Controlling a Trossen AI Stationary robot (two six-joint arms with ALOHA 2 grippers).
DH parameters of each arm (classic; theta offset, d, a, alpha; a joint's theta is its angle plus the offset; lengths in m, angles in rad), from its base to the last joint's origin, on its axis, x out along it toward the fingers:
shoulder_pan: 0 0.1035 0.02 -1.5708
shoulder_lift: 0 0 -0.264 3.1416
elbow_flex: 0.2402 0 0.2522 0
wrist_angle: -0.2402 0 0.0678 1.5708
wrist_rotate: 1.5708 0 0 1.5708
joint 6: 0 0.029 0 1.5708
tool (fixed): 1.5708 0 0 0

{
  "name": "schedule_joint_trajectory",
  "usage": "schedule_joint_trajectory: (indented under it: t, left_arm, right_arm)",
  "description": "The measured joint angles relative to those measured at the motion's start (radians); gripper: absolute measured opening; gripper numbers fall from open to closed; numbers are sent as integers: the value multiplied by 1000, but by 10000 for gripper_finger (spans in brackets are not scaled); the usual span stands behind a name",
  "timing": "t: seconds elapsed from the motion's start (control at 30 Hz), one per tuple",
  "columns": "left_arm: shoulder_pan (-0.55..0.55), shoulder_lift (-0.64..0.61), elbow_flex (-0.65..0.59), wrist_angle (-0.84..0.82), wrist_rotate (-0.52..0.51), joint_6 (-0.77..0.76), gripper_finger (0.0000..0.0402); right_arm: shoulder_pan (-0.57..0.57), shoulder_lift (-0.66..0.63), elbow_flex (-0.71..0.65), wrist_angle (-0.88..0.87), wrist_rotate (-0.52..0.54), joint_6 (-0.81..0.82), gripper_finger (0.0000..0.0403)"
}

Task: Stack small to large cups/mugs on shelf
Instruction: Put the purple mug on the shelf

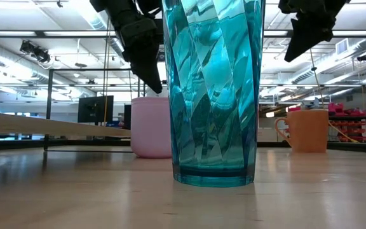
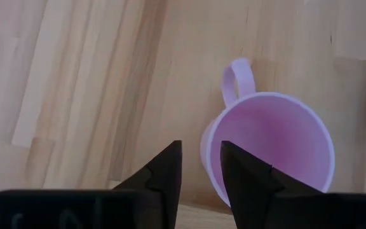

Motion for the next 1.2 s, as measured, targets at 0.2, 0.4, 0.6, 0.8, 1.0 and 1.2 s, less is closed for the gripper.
schedule_joint_trajectory:
  t: [0.2, 0.4, 0.6, 0.8, 1.0, 1.2]
  left_arm:
    - [-46, 2, -2, -7, -39, -14, 116]
    - [-76, 2, -4, 2, -62, -25, 113]
    - [-64, 1, -6, 12, -108, -7, 112]
    - [-22, 1, -6, 36, -113, 29, 110]
    - [-4, 2, -1, 86, -116, 52, 112]
    - [-24, 5, 71, 83, -102, 70, 118]
  right_arm:
    - [0, 0, 0, 0, 0, 0, 32]
    - [0, 0, 0, 0, 0, 0, 32]
    - [0, 0, 0, 0, 0, 0, 32]
    - [0, 0, 0, 0, 0, 0, 32]
    - [0, 0, 0, 0, 0, 0, 32]
    - [0, 0, 0, 0, 0, 0, 32]
